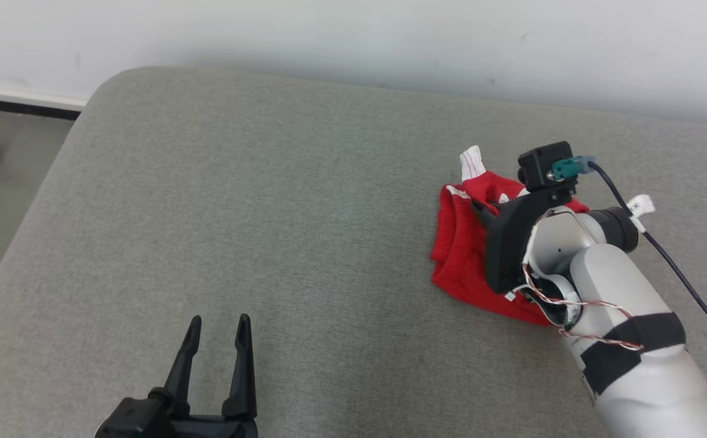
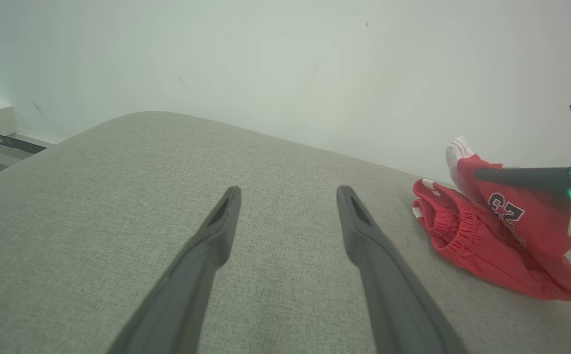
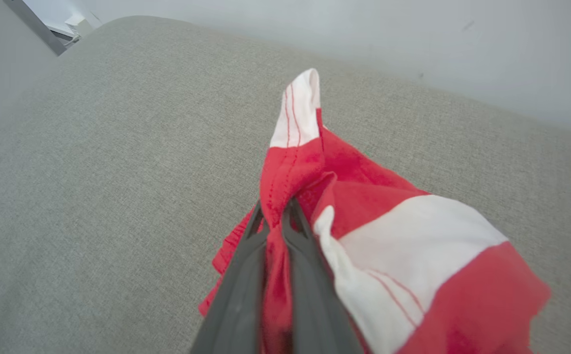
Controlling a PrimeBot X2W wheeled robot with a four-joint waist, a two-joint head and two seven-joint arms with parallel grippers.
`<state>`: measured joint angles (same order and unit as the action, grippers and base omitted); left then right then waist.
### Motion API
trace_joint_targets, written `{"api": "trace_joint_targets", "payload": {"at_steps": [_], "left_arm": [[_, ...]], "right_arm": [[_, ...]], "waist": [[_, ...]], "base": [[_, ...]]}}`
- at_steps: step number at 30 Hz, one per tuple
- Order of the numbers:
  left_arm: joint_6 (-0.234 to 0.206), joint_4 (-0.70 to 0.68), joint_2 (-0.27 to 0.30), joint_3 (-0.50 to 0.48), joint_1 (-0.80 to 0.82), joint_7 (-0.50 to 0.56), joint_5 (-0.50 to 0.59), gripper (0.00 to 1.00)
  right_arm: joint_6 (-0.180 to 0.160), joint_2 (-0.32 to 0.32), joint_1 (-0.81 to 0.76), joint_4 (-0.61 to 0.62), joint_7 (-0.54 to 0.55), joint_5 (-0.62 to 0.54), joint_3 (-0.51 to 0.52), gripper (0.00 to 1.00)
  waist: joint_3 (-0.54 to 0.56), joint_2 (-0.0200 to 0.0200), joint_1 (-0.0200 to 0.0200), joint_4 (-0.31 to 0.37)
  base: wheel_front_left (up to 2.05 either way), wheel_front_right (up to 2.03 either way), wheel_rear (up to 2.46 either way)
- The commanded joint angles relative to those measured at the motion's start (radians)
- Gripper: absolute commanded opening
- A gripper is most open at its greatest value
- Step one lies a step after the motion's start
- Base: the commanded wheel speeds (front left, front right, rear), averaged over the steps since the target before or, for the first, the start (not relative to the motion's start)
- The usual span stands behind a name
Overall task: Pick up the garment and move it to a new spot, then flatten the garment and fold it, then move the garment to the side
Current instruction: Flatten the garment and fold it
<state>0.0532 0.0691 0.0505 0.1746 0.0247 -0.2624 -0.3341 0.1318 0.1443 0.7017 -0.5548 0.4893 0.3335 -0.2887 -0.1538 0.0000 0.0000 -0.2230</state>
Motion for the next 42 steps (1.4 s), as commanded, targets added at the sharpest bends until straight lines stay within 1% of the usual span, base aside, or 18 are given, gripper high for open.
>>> {"api": "trace_joint_targets", "payload": {"at_steps": [1, 4, 5, 6, 10, 14, 18, 21, 25, 28, 29, 33, 34, 35, 36, 42], "left_arm": [[-0.001, 0.000, 0.000, 0.004, 0.008, -0.003, -0.002, 1.00], [-0.007, 0.001, 0.000, 0.018, 0.014, -0.003, -0.011, 1.00], [-0.008, 0.001, 0.000, 0.024, 0.016, -0.003, -0.013, 1.00], [-0.008, 0.000, 0.000, 0.027, 0.017, -0.003, -0.015, 1.00], [-0.017, -0.004, 0.000, 0.027, 0.011, -0.003, -0.019, 1.00], [-0.018, -0.005, 0.000, 0.012, -0.003, -0.003, -0.009, 1.00], [-0.015, -0.011, 0.000, -0.003, -0.009, -0.003, 0.002, 1.00], [-0.010, -0.011, 0.000, -0.011, -0.018, -0.003, 0.012, 1.00], [-0.009, -0.009, 0.000, -0.020, -0.029, -0.003, 0.017, 1.00], [-0.005, -0.010, 0.000, -0.024, -0.031, -0.003, 0.016, 1.00], [-0.005, -0.010, 0.000, -0.024, -0.031, -0.003, 0.016, 1.00], [-0.004, -0.008, 0.000, -0.028, -0.046, -0.003, 0.020, 1.00], [-0.003, -0.007, 0.000, -0.028, -0.047, -0.003, 0.020, 1.00], [-0.002, -0.008, 0.000, -0.030, -0.046, -0.003, 0.021, 1.00], [0.000, -0.008, 0.000, -0.030, -0.044, -0.003, 0.021, 1.00], [0.007, -0.011, 0.000, -0.028, -0.030, -0.003, 0.024, 1.00]], "right_arm": [[-0.002, -0.005, 0.017, -0.018, -0.005, -0.010, -0.005, 0.00], [-0.002, -0.022, 0.043, -0.091, -0.015, -0.016, 0.003, 0.00], [-0.002, -0.026, 0.055, -0.109, -0.023, -0.020, 0.005, 0.16], [-0.002, -0.033, 0.064, -0.123, -0.041, -0.014, 0.009, 1.00], [-0.002, -0.058, 0.088, -0.145, -0.110, 0.033, 0.021, 1.00], [-0.002, -0.069, 0.117, -0.095, -0.189, 0.114, 0.026, 1.00], [-0.002, -0.026, 0.115, -0.035, -0.257, 0.137, 0.041, 1.00], [-0.002, 0.017, 0.087, -0.003, -0.291, 0.112, 0.066, 1.00], [-0.002, 0.065, 0.026, 0.020, -0.315, 0.064, 0.131, 1.00], [-0.002, 0.090, -0.040, 0.036, -0.315, 0.025, 0.189, 1.00], [-0.002, 0.090, -0.040, 0.036, -0.315, 0.025, 0.189, 1.00], [-0.002, 0.104, -0.148, 0.049, -0.322, -0.034, 0.259, 1.00], [-0.002, 0.101, -0.172, 0.053, -0.327, -0.044, 0.277, 0.69], [-0.002, 0.097, -0.219, 0.056, -0.341, -0.071, 0.305, 0.14], [-0.002, 0.092, -0.239, 0.055, -0.349, -0.080, 0.315, 0.00], [-0.002, 0.053, -0.286, 0.037, -0.384, -0.111, 0.332, 0.00]], "waist": [[-0.012, 0.0000, 0.0000, -0.021], [-0.016, 0.0000, 0.0000, -0.044], [-0.019, 0.0000, 0.0000, -0.050], [-0.019, 0.0000, 0.0000, -0.056], [-0.016, 0.0000, 0.0000, -0.061], [0.002, 0.0000, 0.0000, -0.048], [0.024, 0.0000, 0.0000, -0.022], [0.043, 0.0000, 0.0000, 0.001], [0.065, 0.0000, 0.0000, 0.031], [0.078, 0.0000, 0.0000, 0.047], [0.078, 0.0000, 0.0000, 0.047], [0.091, 0.0000, 0.0000, 0.061], [0.092, 0.0000, 0.0000, 0.063], [0.091, 0.0000, 0.0000, 0.066], [0.089, 0.0000, 0.0000, 0.067], [0.070, 0.0000, 0.0000, 0.059]], "base": [[0.00, 0.00, 0.00], [0.00, 0.00, 0.00], [0.00, 0.00, 0.00], [0.00, 0.00, 0.00], [0.00, 0.00, 0.00], [0.00, 0.00, 0.00], [0.00, 0.00, 0.00], [0.00, 0.00, 0.00], [0.00, 0.00, 0.00], [0.00, 0.00, 0.00], [0.00, 0.00, 0.00], [0.00, 0.00, 0.00], [0.00, 0.00, 0.00], [0.00, 0.00, 0.00], [0.00, 0.00, 0.00], [0.00, 0.00, 0.00]]}}
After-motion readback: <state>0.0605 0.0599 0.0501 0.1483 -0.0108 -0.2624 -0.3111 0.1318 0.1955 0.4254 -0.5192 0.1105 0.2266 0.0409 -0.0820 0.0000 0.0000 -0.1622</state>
